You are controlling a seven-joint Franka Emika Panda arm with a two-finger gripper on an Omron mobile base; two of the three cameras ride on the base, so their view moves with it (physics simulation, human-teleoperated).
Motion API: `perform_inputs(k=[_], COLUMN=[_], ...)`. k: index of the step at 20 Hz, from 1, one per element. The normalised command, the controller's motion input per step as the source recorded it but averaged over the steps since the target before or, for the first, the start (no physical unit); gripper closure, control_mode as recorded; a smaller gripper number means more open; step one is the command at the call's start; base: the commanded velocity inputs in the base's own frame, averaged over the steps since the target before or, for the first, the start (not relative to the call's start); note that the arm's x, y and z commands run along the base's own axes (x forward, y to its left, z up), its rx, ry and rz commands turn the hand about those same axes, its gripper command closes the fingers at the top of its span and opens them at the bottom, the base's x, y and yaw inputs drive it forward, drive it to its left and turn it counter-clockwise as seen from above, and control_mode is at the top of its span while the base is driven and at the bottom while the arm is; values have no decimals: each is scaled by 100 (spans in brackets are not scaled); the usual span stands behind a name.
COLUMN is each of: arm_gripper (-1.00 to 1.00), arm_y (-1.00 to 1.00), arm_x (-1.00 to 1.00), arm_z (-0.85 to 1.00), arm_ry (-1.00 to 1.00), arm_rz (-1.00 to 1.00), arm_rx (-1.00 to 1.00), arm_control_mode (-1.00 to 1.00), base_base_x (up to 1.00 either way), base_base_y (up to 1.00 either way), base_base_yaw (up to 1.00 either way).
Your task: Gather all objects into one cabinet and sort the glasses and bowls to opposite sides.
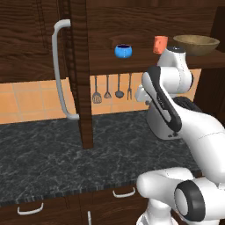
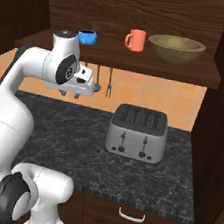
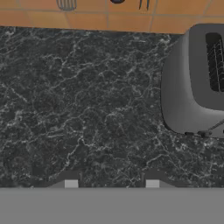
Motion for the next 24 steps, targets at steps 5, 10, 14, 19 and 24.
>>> perform_inputs(k=[5,10,14,19,24], arm_gripper=[-100,-100,-100,-100,-100], arm_y=[0,0,-6,-14,-8], arm_x=[-60,-100,-72,-68,-57], arm_z=[0,23,62,60,35], arm_ry=[-1,-16,-3,0,1], arm_rz=[0,-2,-6,-7,-3], arm_rx=[0,0,0,0,1], arm_control_mode=[-100,-100,-100,-100,-100], base_base_x=[0,0,0,0,0], base_base_y=[0,0,0,0,0], base_base_yaw=[0,0,0,0,0])
